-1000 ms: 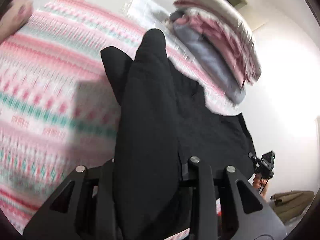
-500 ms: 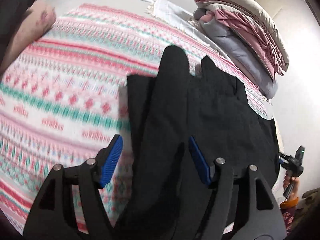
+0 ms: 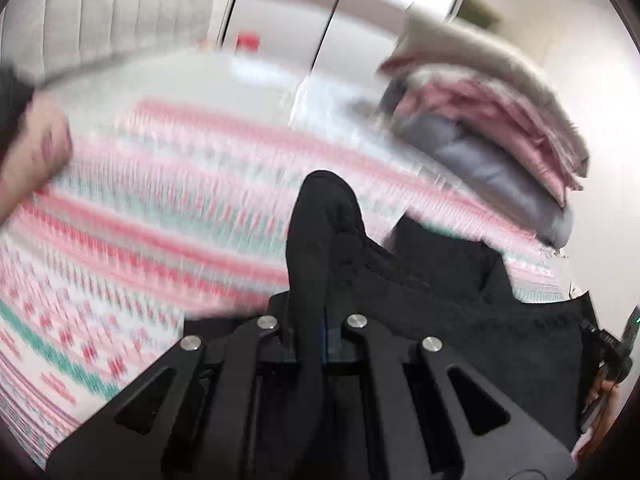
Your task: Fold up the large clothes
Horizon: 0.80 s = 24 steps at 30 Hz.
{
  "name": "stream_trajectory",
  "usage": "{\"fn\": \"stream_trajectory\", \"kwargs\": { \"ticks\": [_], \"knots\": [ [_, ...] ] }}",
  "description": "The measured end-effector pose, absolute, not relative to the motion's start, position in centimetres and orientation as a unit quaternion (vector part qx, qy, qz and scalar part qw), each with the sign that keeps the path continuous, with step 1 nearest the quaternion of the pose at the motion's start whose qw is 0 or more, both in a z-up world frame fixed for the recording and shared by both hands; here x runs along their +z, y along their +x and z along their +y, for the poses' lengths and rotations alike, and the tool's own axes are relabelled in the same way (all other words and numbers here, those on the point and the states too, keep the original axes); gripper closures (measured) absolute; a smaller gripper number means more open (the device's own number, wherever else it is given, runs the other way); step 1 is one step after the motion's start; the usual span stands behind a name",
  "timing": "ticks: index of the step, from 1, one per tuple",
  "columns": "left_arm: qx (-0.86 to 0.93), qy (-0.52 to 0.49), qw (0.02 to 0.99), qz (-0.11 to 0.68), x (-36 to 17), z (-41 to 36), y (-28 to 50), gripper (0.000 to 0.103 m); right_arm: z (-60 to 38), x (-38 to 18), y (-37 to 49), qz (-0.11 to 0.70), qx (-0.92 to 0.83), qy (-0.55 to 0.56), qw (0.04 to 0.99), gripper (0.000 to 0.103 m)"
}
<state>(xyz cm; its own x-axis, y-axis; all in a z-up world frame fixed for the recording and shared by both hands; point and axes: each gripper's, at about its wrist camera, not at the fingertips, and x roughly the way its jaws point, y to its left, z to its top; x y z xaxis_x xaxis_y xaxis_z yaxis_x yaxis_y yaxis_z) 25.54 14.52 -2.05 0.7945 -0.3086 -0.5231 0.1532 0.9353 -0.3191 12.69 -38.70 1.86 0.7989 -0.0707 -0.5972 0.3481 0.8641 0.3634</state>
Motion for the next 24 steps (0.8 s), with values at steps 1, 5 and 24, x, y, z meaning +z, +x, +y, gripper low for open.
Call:
{"fn": "stream_trajectory", "kwargs": {
  "ticks": [1,5,24],
  "knots": [
    [-0.123,-0.113,0.947,0.273,-0.9,13.9,25.2,0.096,-38.2,2.5,12.7,0.281,-0.116,0.221,0.927,0.096],
    [-0.116,-0.073,0.967,0.216,2.1,12.3,26.6,0.096,-37.3,5.9,13.6,0.233,-0.137,0.157,0.950,0.096],
    [0.005,-0.097,0.921,0.378,-6.1,13.8,37.4,0.061,-42.5,-2.6,26.7,0.379,-0.190,0.205,0.882,0.068]
  ]
}}
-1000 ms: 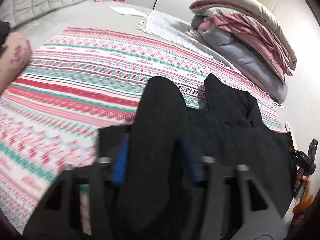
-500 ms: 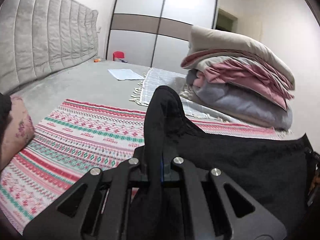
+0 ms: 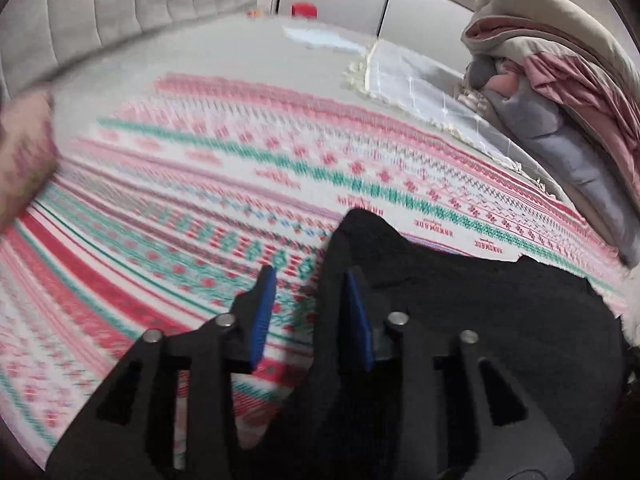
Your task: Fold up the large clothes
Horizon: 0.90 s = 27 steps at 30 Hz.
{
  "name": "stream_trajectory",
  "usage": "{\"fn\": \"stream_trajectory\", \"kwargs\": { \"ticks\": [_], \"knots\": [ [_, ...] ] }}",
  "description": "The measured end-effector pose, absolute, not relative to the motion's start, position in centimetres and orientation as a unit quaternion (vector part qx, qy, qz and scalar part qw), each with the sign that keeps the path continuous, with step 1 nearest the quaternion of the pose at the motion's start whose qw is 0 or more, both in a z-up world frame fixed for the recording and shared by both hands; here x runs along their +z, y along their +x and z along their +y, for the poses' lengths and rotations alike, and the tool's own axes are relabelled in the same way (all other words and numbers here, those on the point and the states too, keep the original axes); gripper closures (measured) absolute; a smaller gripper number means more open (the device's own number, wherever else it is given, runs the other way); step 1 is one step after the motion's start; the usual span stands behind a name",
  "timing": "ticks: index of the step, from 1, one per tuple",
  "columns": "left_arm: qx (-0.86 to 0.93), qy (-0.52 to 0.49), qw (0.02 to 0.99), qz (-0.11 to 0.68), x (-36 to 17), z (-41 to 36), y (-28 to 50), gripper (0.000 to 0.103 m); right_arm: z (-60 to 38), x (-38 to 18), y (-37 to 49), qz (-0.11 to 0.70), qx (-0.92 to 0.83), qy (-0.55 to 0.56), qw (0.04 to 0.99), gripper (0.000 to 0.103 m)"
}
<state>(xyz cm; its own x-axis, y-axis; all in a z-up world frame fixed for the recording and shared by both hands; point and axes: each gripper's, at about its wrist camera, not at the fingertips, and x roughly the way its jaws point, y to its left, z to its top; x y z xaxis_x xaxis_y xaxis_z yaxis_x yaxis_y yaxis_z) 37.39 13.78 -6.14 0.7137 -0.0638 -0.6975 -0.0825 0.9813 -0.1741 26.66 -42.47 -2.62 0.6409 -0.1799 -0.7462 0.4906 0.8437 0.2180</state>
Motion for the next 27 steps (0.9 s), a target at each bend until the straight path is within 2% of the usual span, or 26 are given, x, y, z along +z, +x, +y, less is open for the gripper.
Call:
{"fn": "stream_trajectory", "kwargs": {
  "ticks": [2,4,5,7,11,15,19,21,23,27],
  "knots": [
    [0.003,-0.064,0.934,0.352,-4.7,12.8,35.6,0.044,-40.8,-0.9,25.3,0.356,-0.186,0.174,0.899,0.059],
    [-0.019,-0.043,0.940,0.338,-3.5,11.3,34.4,0.032,-38.4,0.9,24.3,0.336,-0.187,0.136,0.913,0.041],
    [-0.040,-0.033,0.941,0.336,-2.9,10.1,34.1,0.023,-37.0,1.6,24.0,0.328,-0.181,0.122,0.919,0.038],
    [-0.080,-0.009,0.939,0.335,-2.2,7.1,33.5,0.018,-32.9,2.7,24.7,0.324,-0.145,0.090,0.931,0.033],
    [-0.117,0.016,0.922,0.370,-3.7,2.9,34.8,0.017,-23.6,2.1,27.4,0.368,-0.026,0.038,0.929,0.032],
    [-0.061,0.073,0.910,0.404,-6.9,3.6,37.5,0.017,-19.5,-1.1,30.2,0.411,0.016,0.011,0.911,0.032],
    [-0.017,0.029,0.903,0.429,-8.0,9.3,40.6,0.016,-27.9,-3.1,31.4,0.421,-0.044,0.079,0.903,0.032],
    [-0.013,0.012,0.897,0.441,-8.3,11.7,41.8,0.011,-32.9,-3.8,31.2,0.429,-0.095,0.104,0.892,0.033],
    [0.026,0.006,0.891,0.453,-8.5,13.8,42.5,0.011,-39.4,-4.4,29.9,0.419,-0.120,0.175,0.883,0.034],
    [0.058,-0.001,0.891,0.450,-7.8,16.1,41.3,0.012,-45.0,-4.2,27.1,0.439,-0.244,0.177,0.847,0.033]
  ]
}}
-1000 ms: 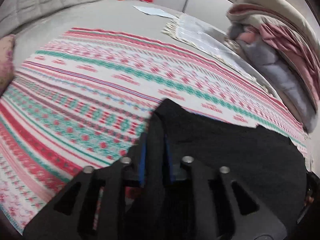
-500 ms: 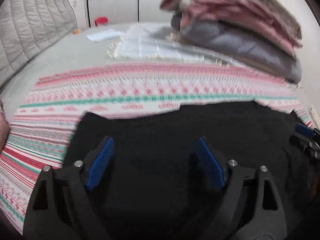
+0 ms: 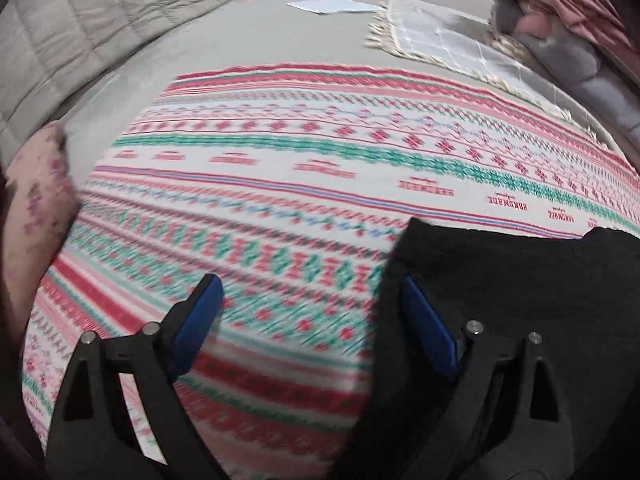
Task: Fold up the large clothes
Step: 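Smooth the folded jacket flat with both grippers open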
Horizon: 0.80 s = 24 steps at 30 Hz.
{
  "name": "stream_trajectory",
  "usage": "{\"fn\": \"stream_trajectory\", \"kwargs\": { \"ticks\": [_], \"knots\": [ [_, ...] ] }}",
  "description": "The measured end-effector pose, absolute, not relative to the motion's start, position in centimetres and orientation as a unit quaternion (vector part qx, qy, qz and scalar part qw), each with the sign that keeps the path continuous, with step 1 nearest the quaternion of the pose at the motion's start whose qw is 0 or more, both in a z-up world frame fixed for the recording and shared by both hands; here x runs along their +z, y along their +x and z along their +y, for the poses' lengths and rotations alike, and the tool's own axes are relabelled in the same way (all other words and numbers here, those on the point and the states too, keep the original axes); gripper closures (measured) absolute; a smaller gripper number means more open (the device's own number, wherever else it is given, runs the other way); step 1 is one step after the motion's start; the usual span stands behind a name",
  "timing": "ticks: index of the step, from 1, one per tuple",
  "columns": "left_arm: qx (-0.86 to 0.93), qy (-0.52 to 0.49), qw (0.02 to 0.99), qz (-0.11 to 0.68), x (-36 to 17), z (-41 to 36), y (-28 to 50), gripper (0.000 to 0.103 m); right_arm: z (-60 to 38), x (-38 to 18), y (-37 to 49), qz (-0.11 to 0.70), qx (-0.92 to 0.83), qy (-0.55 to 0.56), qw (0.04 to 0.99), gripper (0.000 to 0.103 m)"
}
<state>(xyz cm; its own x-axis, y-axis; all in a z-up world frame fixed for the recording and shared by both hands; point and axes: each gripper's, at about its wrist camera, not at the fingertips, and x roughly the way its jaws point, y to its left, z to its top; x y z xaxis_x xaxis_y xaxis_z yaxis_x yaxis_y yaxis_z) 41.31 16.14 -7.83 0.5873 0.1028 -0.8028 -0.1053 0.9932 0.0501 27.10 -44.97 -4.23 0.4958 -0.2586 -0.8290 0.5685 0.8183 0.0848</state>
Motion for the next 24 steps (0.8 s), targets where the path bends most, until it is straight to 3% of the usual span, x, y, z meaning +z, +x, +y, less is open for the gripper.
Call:
{"fn": "stream_trajectory", "kwargs": {
  "ticks": [4,12,18,24],
  "knots": [
    [0.026,0.019,0.909,0.416,-5.8,14.4,36.9,0.012,-44.9,-1.8,22.7,0.408,-0.232,0.176,0.865,0.032],
    [-0.095,-0.029,0.917,0.386,-2.1,7.2,24.9,0.012,-33.4,2.3,16.4,0.370,-0.126,0.151,0.908,0.028],
    [-0.157,-0.081,0.904,0.390,-1.0,3.5,18.5,0.011,-25.1,1.3,13.8,0.392,-0.066,0.141,0.907,0.028],
    [-0.148,-0.061,0.889,0.430,-5.0,2.5,15.4,0.011,-21.5,-1.8,11.5,0.420,-0.045,0.094,0.901,0.027]
  ]
}}
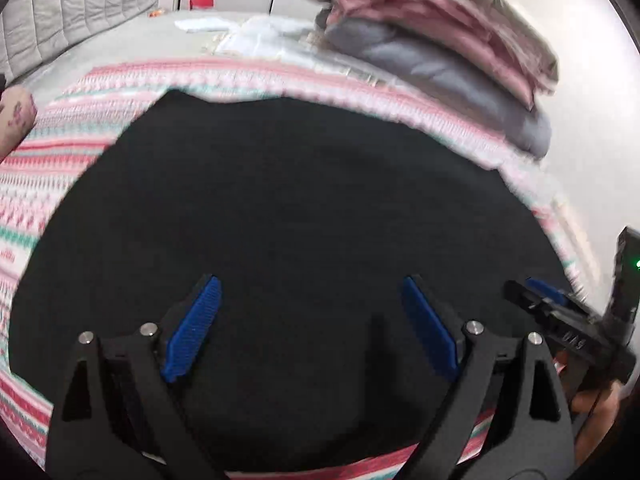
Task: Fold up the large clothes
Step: 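Smooth the folded jacket flat with both grippers open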
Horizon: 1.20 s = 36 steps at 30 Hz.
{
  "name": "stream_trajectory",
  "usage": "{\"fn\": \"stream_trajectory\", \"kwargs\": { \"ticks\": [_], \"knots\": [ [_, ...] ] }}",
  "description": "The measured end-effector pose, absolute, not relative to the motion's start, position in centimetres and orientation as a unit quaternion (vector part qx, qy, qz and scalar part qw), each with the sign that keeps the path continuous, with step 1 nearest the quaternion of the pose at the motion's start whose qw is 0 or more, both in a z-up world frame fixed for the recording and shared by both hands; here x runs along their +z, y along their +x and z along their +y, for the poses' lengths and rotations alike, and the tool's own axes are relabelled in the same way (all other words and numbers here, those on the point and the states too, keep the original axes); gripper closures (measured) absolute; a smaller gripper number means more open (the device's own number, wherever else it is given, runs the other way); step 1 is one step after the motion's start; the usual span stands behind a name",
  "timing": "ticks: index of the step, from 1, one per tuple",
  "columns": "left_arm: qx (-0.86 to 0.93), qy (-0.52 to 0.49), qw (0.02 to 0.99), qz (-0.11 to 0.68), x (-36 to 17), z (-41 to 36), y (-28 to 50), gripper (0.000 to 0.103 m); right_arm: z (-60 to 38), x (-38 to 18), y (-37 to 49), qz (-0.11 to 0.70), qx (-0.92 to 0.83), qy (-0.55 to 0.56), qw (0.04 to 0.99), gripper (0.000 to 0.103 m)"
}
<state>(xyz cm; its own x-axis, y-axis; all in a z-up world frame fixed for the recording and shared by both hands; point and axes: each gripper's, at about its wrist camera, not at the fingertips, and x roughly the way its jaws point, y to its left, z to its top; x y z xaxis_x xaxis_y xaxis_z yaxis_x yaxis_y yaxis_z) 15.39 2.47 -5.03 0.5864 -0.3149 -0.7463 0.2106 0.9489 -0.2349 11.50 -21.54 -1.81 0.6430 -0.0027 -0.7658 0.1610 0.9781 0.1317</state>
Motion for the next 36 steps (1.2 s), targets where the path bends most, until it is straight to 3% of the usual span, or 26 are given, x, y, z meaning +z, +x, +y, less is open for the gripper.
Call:
{"fn": "stream_trajectory", "kwargs": {
  "ticks": [5,12,22,30,36],
  "knots": [
    [-0.096,-0.042,0.886,0.452,-6.7,5.9,15.2,0.011,-24.6,-4.1,10.0,0.451,-0.048,0.108,0.885,0.027],
    [-0.057,-0.133,0.893,0.426,-4.0,12.4,12.4,0.011,-29.4,-2.2,6.5,0.440,-0.120,0.154,0.876,0.027],
    [0.042,-0.169,0.878,0.445,-5.0,13.3,9.5,0.010,-26.0,2.0,3.2,0.371,-0.096,0.185,0.905,0.026],
    [0.079,-0.216,0.853,0.469,-7.2,13.9,9.8,0.010,-24.5,1.1,4.5,0.387,-0.085,0.189,0.899,0.026],
    [0.026,-0.320,0.809,0.492,-9.6,14.8,10.2,0.010,-23.0,0.8,5.1,0.397,-0.073,0.182,0.896,0.026]
  ]
}}
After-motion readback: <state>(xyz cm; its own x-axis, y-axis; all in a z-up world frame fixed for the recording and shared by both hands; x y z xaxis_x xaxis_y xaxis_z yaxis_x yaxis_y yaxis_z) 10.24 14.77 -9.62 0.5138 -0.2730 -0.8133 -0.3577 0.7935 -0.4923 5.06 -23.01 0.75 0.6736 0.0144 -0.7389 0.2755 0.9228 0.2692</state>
